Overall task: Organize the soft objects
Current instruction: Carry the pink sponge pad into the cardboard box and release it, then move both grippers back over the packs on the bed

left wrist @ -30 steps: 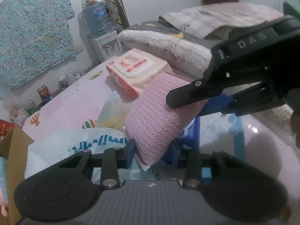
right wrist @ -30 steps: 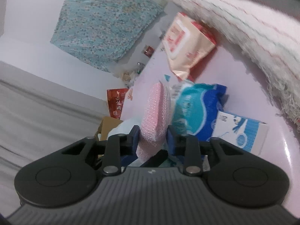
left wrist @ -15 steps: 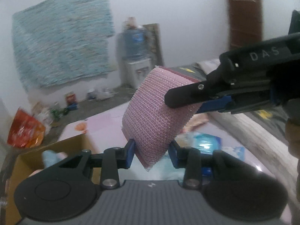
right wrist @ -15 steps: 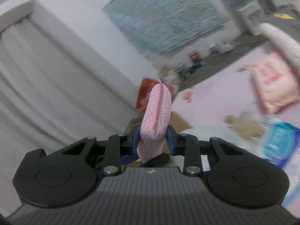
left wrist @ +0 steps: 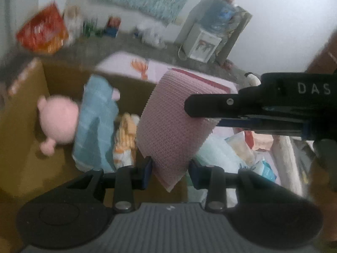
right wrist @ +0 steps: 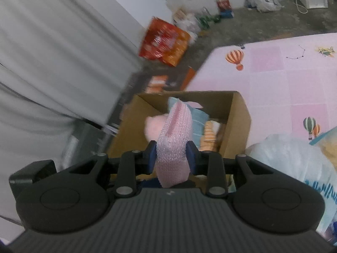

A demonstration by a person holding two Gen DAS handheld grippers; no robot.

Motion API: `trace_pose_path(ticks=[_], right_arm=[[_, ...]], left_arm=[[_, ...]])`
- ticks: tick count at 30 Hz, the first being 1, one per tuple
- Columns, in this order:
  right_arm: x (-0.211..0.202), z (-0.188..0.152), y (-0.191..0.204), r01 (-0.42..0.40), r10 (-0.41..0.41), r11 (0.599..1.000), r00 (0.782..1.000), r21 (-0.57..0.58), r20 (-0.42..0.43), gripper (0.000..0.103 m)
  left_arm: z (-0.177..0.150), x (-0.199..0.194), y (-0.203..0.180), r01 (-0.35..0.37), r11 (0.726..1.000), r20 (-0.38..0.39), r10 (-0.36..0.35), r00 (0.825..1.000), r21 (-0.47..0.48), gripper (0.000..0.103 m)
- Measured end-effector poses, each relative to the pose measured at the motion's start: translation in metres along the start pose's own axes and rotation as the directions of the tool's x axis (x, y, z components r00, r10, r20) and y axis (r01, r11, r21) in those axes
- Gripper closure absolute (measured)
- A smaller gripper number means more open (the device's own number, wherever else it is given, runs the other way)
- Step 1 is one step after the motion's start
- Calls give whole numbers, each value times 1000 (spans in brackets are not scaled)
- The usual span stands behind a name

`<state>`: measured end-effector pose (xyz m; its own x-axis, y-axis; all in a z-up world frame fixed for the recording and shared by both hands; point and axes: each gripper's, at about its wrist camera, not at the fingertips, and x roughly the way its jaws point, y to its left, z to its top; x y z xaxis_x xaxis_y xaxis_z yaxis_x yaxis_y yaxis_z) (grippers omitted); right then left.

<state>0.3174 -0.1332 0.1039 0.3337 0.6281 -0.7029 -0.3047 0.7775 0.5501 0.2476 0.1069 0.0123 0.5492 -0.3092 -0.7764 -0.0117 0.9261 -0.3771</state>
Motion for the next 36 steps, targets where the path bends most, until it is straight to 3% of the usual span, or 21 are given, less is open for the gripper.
trace_pose_path(ticks=[7, 17, 28, 36], right_arm=[[46, 11, -1, 121, -124, 992, 991, -43, -50, 71], [72, 26, -17, 136, -137, 991, 989, -5, -58, 67], [86, 26, -15, 213, -217, 975, 975, -66, -49, 64], [93, 20, -13, 237, -242, 967, 969, -97, -45, 64]], left_arm=[[10, 40, 29, 53, 989, -93, -66, 993, -138, 67], [19, 55, 57, 142, 941, -128, -189, 973, -307, 67], [17, 73, 76, 96, 923, -181, -174, 968, -373, 57], [22, 63, 73, 46, 940, -150, -102, 983, -337, 51]])
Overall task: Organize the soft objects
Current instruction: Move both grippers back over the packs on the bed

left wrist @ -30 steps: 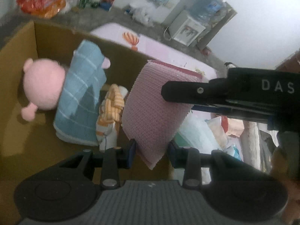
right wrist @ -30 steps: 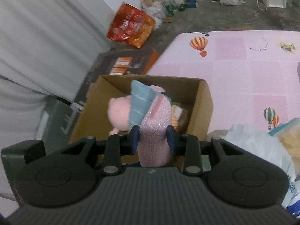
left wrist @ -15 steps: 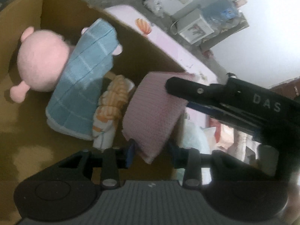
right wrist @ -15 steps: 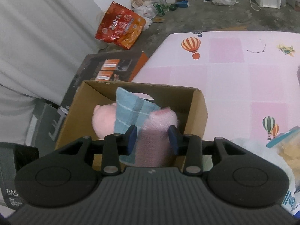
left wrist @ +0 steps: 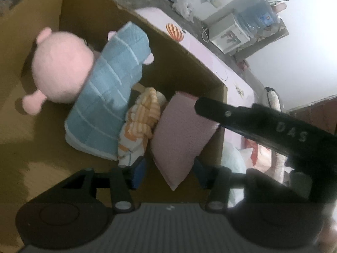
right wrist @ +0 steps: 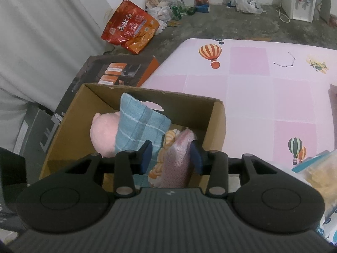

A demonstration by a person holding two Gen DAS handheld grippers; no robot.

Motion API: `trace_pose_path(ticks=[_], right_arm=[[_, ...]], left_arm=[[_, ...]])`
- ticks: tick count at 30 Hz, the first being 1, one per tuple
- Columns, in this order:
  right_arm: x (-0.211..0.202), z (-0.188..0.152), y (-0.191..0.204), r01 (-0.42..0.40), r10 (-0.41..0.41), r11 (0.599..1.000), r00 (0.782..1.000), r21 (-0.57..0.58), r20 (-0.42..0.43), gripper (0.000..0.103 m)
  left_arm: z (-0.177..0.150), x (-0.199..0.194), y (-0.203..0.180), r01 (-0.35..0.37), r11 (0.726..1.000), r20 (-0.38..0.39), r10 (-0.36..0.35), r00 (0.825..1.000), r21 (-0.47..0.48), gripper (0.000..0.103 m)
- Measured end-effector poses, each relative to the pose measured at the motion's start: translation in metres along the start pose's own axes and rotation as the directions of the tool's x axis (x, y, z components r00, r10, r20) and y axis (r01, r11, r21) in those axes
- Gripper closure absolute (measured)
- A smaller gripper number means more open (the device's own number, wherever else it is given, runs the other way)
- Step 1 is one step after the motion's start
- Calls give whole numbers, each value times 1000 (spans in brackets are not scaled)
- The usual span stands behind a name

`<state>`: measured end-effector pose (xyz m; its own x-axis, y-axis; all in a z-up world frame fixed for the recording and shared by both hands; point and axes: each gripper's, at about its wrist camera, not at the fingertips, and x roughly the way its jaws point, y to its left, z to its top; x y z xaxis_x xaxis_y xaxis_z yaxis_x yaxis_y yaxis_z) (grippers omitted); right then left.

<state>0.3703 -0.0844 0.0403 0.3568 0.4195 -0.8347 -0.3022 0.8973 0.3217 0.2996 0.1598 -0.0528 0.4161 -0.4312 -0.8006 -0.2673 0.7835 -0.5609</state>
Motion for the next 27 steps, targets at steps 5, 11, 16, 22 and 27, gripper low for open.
trace_pose_path(ticks=[5, 11, 16, 22, 27], right_arm=[[-6, 2, -4, -39, 38, 998, 999, 40, 30, 62], [-31, 5, -8, -41, 34, 998, 991, 50, 132, 62], [-48, 2, -8, -68, 57, 996, 984, 61, 166, 62], [-96, -28, -25, -238, 212, 968, 945, 78, 248, 61], [-156, -88, -60, -320, 277, 944, 904, 85, 327, 48]], left_arm=[[-6, -9, -6, -57, 997, 28, 56, 998, 46, 47], [-14, -32, -17, -103, 989, 96, 93, 991, 104, 42], [-24, -57, -23, -130, 982, 150, 109, 983, 139, 42], [-51, -96, -35, -157, 962, 213, 109, 971, 223, 30], [-99, -133, -57, -179, 916, 291, 72, 954, 360, 17]])
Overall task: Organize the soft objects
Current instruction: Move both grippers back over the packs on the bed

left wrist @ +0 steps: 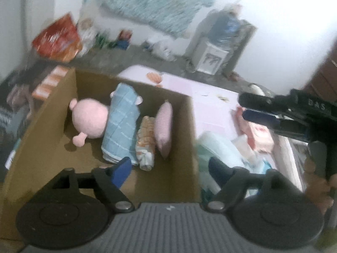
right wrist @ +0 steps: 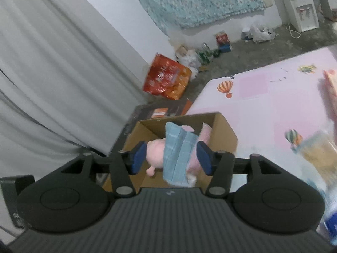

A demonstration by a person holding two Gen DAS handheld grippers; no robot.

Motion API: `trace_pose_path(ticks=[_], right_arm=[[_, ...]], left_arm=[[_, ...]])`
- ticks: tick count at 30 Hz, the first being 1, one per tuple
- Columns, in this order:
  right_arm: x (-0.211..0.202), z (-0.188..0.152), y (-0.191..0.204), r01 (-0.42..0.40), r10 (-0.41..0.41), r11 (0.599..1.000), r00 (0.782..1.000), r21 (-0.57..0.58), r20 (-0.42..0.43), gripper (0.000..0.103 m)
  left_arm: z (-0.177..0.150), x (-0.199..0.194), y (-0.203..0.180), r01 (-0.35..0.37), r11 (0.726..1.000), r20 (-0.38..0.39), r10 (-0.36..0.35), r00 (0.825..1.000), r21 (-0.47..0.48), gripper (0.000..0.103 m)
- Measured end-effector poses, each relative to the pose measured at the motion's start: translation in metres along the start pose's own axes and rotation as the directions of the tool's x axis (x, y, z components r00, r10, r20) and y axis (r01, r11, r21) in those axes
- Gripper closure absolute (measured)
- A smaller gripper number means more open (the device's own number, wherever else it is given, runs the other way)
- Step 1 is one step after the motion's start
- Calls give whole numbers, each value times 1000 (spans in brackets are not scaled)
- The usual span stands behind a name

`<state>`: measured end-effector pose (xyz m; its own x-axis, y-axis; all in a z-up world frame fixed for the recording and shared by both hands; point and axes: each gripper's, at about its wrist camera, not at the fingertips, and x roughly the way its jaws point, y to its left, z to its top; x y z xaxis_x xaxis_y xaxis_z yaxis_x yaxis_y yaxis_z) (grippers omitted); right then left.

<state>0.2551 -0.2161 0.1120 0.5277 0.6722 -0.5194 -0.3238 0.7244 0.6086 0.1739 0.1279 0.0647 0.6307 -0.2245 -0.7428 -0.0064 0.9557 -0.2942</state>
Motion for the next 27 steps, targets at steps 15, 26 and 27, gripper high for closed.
trace_pose_path(ticks=[15, 26, 27], right_arm=[[-237, -177, -109, 94, -164, 971, 930, 218, 329, 25], [-266, -279, -162, 73, -258, 905, 878, 420, 402, 25], [-264, -278, -164, 74, -261, 902, 879, 426, 399, 25]], left_arm=[[-123, -89, -107, 152, 933, 200, -226, 953, 327, 0], [-187, -54, -175, 234, 867, 63, -290, 955, 441, 0], [-191, -49, -180, 234, 859, 56, -290, 955, 456, 0]])
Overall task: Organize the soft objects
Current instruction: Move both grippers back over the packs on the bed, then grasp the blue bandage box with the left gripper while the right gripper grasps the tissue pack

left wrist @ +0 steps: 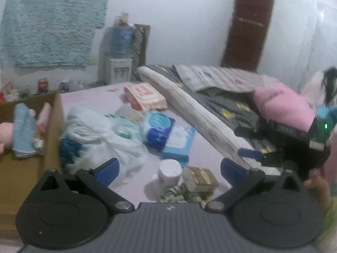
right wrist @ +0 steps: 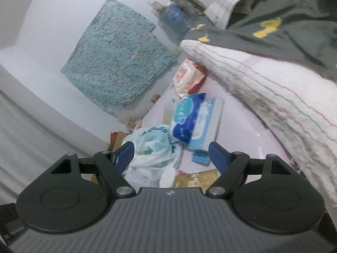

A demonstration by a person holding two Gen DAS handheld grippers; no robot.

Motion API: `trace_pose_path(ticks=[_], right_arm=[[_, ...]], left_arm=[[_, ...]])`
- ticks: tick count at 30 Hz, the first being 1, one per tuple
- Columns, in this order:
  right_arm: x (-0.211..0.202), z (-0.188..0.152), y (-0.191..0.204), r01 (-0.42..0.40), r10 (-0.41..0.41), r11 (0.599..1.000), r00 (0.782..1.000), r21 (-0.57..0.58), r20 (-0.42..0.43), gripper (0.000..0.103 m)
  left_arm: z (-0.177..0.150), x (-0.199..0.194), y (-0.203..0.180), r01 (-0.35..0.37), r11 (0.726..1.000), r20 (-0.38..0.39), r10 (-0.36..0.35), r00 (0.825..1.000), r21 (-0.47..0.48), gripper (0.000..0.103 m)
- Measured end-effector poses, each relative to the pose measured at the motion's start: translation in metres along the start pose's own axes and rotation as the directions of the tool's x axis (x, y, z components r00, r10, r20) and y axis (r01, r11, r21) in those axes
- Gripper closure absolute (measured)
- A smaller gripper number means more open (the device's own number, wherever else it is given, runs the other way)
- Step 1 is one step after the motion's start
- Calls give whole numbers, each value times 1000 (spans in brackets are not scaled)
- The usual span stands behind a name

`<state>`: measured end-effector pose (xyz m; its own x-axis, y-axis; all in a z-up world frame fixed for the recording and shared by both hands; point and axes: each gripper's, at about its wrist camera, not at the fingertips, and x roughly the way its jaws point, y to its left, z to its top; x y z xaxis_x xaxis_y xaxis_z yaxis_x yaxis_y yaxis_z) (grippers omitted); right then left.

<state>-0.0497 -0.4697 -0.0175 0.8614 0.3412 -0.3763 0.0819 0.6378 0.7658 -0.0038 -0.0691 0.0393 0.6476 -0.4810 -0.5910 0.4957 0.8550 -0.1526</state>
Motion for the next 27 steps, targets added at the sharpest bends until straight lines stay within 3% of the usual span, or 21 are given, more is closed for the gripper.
trace_pose_path(ticks=[7, 11, 14, 18, 27], right_arm=[[16, -1, -15, 11, -11, 1000, 1000, 21, -5, 25], [26, 4, -20, 16, -16, 1000, 1000, 24, 10, 25], [28, 9, -23, 21, -22, 1000, 999, 20, 35, 25], [32, 18, -28, 18, -19, 1000, 999, 20, 43, 25], [50, 28, -38, 7, -7, 1000, 999, 20, 31, 25]], left_arm=[[12, 58, -17, -12, 997, -71, 17, 997, 75, 1], [31, 103, -18, 46, 995, -158, -31, 987, 92, 2], [48, 146, -14, 105, 993, -265, -88, 960, 51, 5], [62, 205, -15, 136, 989, -380, -107, 919, 50, 9], [63, 286, -11, 77, 992, -534, -12, 845, 100, 11]])
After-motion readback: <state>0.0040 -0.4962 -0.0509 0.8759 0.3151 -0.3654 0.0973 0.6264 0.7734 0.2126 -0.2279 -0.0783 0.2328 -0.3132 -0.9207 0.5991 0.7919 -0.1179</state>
